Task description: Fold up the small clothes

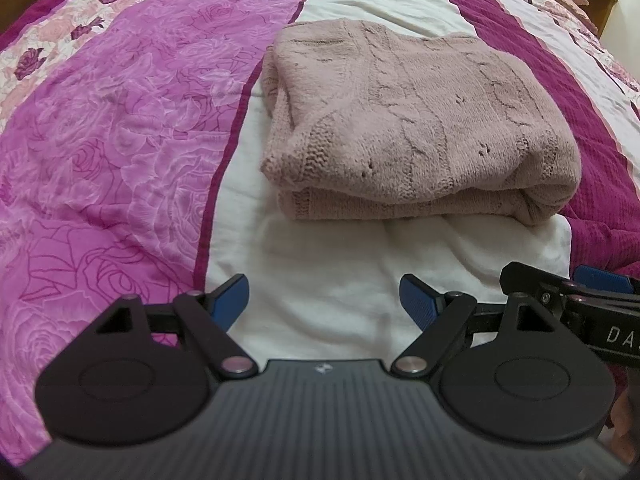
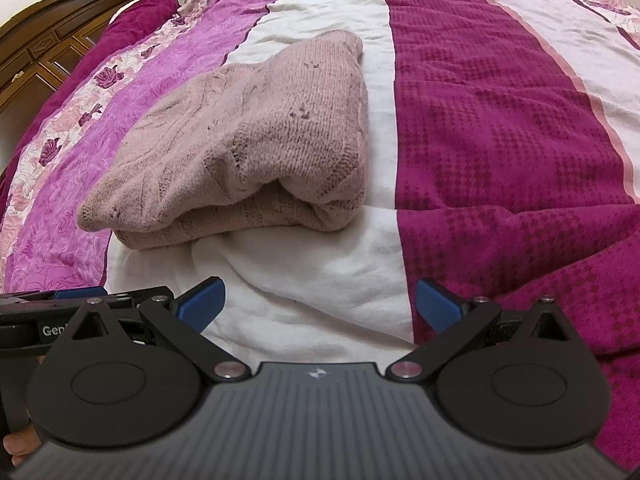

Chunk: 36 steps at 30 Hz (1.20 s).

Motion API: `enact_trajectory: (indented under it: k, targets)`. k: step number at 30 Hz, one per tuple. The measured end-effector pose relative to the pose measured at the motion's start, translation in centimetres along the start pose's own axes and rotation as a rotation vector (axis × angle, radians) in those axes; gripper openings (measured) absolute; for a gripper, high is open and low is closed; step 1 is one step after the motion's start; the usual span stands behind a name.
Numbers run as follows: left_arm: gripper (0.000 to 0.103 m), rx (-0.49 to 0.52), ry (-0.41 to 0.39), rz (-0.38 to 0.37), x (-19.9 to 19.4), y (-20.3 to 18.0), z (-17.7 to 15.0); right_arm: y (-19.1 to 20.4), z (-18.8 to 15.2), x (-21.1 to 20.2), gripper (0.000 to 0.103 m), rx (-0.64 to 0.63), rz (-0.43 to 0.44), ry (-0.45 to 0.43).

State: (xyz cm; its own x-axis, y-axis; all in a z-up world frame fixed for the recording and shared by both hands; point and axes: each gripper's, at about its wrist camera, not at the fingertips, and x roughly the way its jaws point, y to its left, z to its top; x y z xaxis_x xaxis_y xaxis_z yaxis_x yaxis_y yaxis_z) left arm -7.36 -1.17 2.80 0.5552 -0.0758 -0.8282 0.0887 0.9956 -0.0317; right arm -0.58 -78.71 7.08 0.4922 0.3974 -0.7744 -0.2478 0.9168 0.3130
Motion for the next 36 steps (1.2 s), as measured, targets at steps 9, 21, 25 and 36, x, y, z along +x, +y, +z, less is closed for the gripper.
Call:
enact_trajectory:
  k: [9, 21, 25, 36]
  targets:
    - [0.084, 0.005, 0.001, 0.005, -0.01, -0.05, -0.09, -0.02, -0.04, -0.04, 0.103, 0.002, 0.003, 0.000]
    - [0.084, 0.010, 0.003, 0.008, 0.04, -0.10, -0.17, -0.23, -0.05, -0.07, 0.103, 0.006, 0.006, 0.001]
    - [0.084, 0.010, 0.003, 0.008, 0.07, -0.09, -0.18, -0.32, -0.06, -0.12, 0.103, 0.007, 0.007, 0.001]
    - [0.084, 0.011, 0.006, 0.009, 0.04, -0.10, -0.17, -0.36, -0.02, -0.07, 0.103, 0.008, 0.008, 0.002]
